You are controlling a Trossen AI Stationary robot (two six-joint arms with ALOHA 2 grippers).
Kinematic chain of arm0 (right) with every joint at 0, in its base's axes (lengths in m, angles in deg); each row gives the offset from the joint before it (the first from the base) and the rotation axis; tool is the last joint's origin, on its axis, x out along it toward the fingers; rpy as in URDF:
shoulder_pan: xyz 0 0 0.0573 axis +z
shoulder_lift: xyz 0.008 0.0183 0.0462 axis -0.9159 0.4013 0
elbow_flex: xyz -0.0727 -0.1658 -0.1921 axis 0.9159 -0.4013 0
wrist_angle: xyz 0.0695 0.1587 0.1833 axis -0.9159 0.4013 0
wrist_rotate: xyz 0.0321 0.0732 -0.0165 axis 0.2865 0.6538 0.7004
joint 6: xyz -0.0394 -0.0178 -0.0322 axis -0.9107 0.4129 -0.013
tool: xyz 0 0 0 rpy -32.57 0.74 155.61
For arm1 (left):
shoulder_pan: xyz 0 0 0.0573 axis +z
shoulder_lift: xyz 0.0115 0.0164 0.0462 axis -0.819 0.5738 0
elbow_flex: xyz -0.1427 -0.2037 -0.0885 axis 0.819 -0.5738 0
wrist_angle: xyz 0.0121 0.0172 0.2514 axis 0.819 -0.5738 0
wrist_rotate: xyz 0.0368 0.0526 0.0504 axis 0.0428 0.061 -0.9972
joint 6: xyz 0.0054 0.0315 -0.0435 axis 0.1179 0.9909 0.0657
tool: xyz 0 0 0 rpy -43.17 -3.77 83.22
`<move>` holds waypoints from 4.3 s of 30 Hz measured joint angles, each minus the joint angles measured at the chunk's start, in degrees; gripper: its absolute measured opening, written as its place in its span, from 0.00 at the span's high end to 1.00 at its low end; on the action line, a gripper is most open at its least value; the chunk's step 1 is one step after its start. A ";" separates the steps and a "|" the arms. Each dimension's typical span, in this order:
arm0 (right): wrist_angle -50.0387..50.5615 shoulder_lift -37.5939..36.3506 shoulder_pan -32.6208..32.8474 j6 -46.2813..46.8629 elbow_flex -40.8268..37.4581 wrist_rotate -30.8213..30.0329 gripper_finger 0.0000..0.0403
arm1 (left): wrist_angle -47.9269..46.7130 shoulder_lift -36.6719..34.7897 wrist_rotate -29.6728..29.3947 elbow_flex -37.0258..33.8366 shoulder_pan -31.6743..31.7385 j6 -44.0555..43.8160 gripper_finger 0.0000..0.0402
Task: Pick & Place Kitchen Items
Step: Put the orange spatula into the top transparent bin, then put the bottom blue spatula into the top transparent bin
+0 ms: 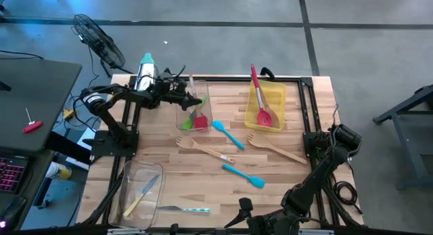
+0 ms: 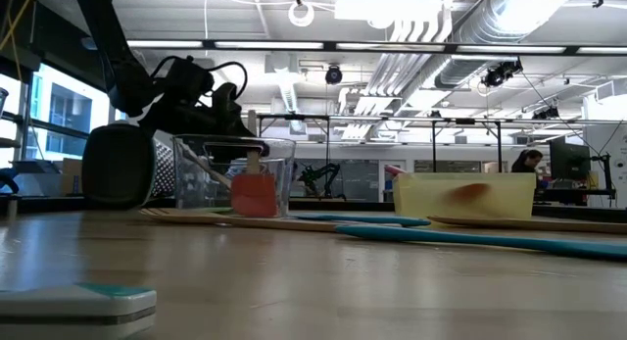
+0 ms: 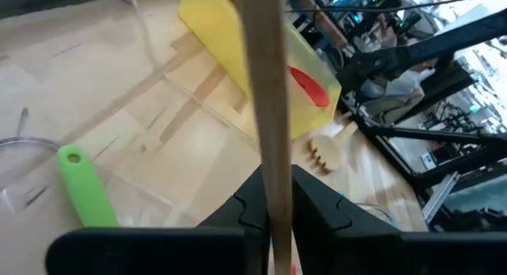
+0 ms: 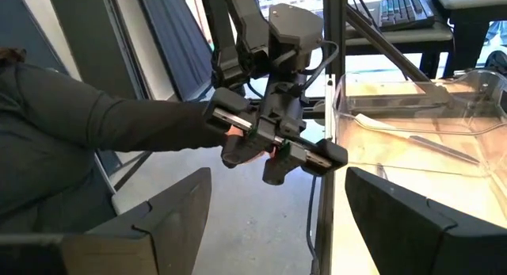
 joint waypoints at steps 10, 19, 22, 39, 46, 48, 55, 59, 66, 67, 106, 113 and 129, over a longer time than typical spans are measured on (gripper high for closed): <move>-0.02 0.00 0.00 -0.02 0.00 0.01 0.30 | -0.39 0.00 -0.02 0.00 0.00 1.12 0.90; -0.02 0.00 0.00 0.07 0.00 0.02 0.30 | -0.31 0.00 -1.30 0.00 0.00 -0.25 0.76; -0.02 0.00 0.00 0.22 0.00 0.00 0.30 | -0.26 0.00 -1.57 0.00 0.00 -0.28 0.68; 0.02 0.00 0.00 0.40 0.00 0.00 0.30 | -2.84 -0.15 -7.15 1.30 0.14 1.04 0.51; 0.74 0.00 0.00 0.42 0.00 -0.02 0.30 | -18.64 -0.55 -9.42 6.61 0.13 3.87 0.51; 0.58 0.12 0.00 0.50 0.00 -0.06 0.30 | -25.00 -0.55 -11.24 8.94 -0.29 5.82 0.51; 0.62 2.34 -0.62 2.44 0.00 0.00 0.30 | -47.90 -0.55 -23.39 18.72 -4.10 11.43 0.51; 0.75 2.69 -1.42 4.42 0.00 0.02 0.30 | -58.07 -0.56 -30.28 24.83 -6.87 13.23 0.51; -0.15 2.69 -1.84 4.04 0.00 -0.04 0.30 | -76.34 -0.57 -42.14 35.13 -11.14 13.25 0.51; -0.01 2.69 -1.84 4.05 0.00 -0.02 0.30 | -79.38 -0.57 -43.62 36.48 -11.55 13.23 0.51; 11.67 2.69 -0.36 4.53 0.00 -0.01 0.30 | -118.35 -0.59 -43.77 44.94 -72.34 -6.52 0.51; 12.68 2.69 -1.80 0.16 0.00 -0.32 0.30 | -96.08 -0.59 -49.64 44.94 -81.94 -5.85 0.51; 47.45 2.69 -8.43 22.00 0.02 -12.57 0.32 | -87.74 0.02 -61.42 44.89 -82.73 -6.50 0.51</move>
